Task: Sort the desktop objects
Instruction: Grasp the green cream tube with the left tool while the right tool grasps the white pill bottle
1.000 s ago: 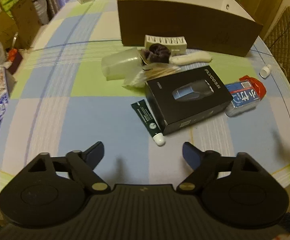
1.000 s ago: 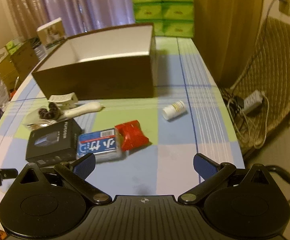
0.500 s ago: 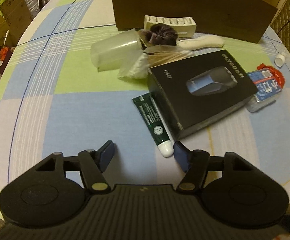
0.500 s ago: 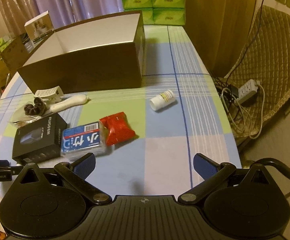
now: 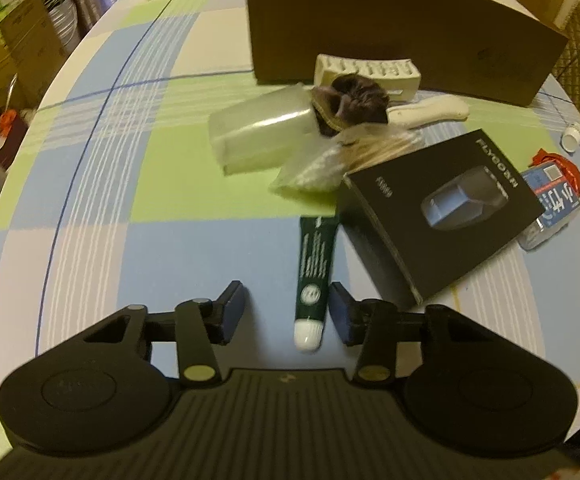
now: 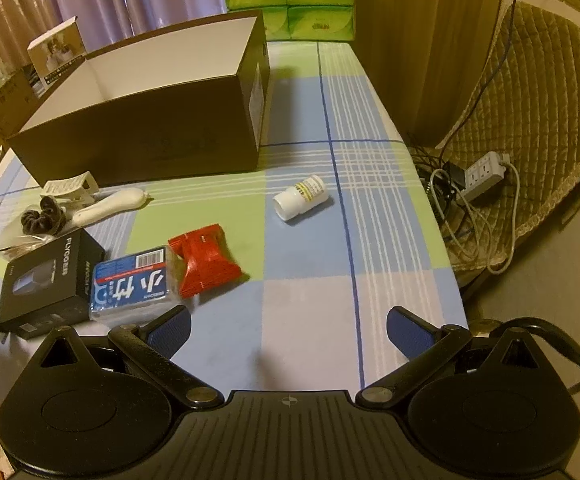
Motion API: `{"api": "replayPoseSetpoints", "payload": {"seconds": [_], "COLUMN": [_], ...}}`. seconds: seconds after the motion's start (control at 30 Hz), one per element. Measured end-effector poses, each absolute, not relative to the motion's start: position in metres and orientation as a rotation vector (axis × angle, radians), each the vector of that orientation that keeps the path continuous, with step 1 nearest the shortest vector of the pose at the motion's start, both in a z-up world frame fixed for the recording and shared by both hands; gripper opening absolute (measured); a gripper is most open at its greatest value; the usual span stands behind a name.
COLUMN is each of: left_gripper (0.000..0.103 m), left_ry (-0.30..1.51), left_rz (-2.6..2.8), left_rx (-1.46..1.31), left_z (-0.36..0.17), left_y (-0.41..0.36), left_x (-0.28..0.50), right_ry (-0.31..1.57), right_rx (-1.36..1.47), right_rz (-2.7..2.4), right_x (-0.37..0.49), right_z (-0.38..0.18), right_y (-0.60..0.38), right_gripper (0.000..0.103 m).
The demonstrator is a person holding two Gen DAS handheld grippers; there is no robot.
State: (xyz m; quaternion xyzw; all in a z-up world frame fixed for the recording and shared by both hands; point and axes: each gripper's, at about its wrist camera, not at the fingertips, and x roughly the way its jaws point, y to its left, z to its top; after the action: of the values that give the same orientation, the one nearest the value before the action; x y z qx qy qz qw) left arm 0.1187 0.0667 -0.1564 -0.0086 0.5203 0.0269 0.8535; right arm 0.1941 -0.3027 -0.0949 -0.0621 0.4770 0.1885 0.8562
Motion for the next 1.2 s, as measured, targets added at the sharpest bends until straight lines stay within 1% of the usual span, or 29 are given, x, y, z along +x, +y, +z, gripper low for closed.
{"api": "replayPoseSetpoints", "payload": {"seconds": [0.07, 0.23, 0.47, 0.67, 0.73, 0.87, 1.03, 1.2], "left_gripper": [0.033, 0.015, 0.014, 0.014, 0.014, 0.014, 0.014, 0.014], "left_ry": [1.086, 1.068, 1.077, 1.093, 1.098, 1.103, 1.106, 1.105], "left_rz": [0.042, 0.036, 0.100, 0.188, 0.208, 0.227, 0.249, 0.272], "left_rx": [-0.014, -0.011, -0.042, -0.091, -0.104, -0.127, -0.138, -0.147], "left_z": [-0.157, -0.158, -0.157, -0.155, -0.154, -0.153, -0.152, -0.153], "left_y": [0.066, 0.065, 0.082, 0.101, 0.106, 0.111, 0.111, 0.109], "left_x": [0.123, 0.131, 0.121, 0.114, 0.113, 0.114, 0.115, 0.117], "right_ry": [1.003, 1.003, 0.934, 0.870, 0.848, 0.826, 0.839, 0.847], "right_rx": [-0.134, -0.138, -0.119, -0.211, -0.230, -0.267, -0.373, -0.425], "right_rz": [0.392, 0.384, 0.432, 0.534, 0.581, 0.687, 0.773, 0.831], "right_x": [0.197, 0.203, 0.218, 0.245, 0.256, 0.279, 0.299, 0.312], "right_z": [-0.096, -0.100, -0.103, -0.115, -0.119, -0.129, -0.143, -0.155], "right_y": [-0.303, -0.304, -0.307, -0.299, -0.297, -0.294, -0.285, -0.284], "right_gripper": [0.101, 0.101, 0.101, 0.100, 0.089, 0.083, 0.067, 0.059]}}
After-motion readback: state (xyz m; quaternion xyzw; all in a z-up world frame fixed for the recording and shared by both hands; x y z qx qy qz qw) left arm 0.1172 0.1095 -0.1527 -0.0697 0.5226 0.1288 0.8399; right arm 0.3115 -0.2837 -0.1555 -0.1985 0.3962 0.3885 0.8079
